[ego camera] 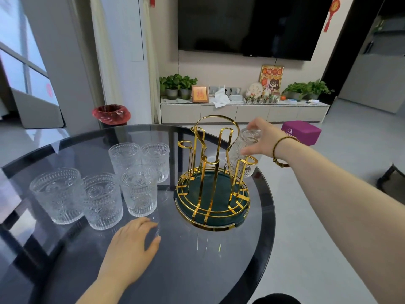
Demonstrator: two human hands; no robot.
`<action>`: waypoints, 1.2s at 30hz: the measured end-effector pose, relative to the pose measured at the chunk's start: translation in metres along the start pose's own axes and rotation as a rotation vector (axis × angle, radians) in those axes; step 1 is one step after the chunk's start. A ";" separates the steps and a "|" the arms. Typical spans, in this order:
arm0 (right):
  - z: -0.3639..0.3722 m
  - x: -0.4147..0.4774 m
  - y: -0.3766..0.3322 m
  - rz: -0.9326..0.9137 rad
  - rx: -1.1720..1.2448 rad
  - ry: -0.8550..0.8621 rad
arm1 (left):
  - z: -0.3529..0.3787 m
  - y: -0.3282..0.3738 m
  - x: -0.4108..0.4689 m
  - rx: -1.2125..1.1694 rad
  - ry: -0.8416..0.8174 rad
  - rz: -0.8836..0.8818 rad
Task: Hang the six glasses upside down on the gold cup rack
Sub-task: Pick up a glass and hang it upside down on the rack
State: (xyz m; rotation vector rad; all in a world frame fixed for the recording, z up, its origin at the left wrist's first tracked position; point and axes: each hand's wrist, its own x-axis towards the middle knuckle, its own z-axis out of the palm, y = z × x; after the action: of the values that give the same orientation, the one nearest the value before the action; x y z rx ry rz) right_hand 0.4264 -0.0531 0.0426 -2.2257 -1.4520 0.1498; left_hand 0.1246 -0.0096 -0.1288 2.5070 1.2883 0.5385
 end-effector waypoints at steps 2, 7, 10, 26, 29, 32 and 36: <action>0.001 0.002 0.001 -0.009 -0.008 -0.004 | 0.000 0.000 0.000 0.003 0.003 0.001; 0.005 0.005 0.004 0.000 -0.045 -0.022 | 0.000 0.001 0.000 0.002 -0.002 0.002; 0.004 0.006 0.004 0.018 -0.042 -0.029 | -0.001 0.002 0.001 -0.009 0.000 0.000; 0.011 0.000 0.005 0.016 0.011 0.013 | -0.001 0.001 -0.001 0.000 -0.012 -0.007; 0.013 0.000 0.003 0.018 0.024 0.033 | -0.001 0.000 0.000 -0.007 -0.006 -0.002; 0.013 -0.002 0.001 0.021 0.029 0.041 | 0.000 0.001 0.000 -0.015 0.005 0.001; 0.002 -0.017 -0.005 0.045 -0.039 0.134 | -0.001 0.000 0.000 -0.017 -0.012 0.000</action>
State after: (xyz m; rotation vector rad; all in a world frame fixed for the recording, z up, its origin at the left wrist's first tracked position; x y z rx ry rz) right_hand 0.4141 -0.0656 0.0399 -2.2546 -1.3447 -0.0125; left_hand 0.1243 -0.0096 -0.1284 2.4926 1.2739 0.5317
